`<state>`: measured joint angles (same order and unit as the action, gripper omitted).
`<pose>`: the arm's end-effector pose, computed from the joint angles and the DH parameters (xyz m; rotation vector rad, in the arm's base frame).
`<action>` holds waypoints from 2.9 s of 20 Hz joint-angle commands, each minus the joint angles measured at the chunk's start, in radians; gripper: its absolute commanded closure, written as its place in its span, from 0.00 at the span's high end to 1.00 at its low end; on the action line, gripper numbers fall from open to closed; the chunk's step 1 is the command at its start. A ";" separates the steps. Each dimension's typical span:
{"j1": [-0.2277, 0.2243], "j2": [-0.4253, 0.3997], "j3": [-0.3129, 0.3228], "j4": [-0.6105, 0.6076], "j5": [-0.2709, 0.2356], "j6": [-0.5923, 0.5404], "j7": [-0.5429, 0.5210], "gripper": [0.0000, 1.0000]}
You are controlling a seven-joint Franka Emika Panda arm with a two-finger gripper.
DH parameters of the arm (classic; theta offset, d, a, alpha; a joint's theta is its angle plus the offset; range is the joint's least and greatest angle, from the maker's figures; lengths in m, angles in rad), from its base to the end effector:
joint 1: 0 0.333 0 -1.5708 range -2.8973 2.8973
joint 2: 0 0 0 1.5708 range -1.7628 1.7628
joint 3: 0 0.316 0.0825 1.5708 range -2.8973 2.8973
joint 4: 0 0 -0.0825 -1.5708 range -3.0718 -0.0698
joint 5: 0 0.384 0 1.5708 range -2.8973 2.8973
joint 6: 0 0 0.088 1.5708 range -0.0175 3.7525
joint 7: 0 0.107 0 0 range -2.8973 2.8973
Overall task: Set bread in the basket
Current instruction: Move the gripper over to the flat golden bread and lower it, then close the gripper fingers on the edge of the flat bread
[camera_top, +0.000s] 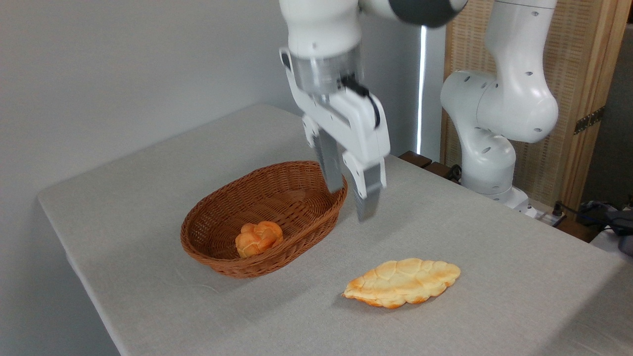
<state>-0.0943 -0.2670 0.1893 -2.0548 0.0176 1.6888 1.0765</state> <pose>0.4640 0.0532 0.5398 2.6865 -1.4565 -0.1050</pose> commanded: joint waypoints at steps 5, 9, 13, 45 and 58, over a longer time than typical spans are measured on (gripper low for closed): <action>-0.012 -0.012 0.001 -0.130 0.156 0.092 0.046 1.00; -0.013 -0.009 0.002 -0.156 0.188 0.094 0.086 1.00; -0.012 -0.008 0.002 -0.202 0.257 0.120 0.125 1.00; -0.012 0.055 0.019 -0.303 0.418 0.321 0.206 1.00; -0.012 0.075 0.030 -0.303 0.341 0.328 0.195 0.95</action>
<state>-0.1016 -0.1954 0.2055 -2.3521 0.3867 1.9830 1.2645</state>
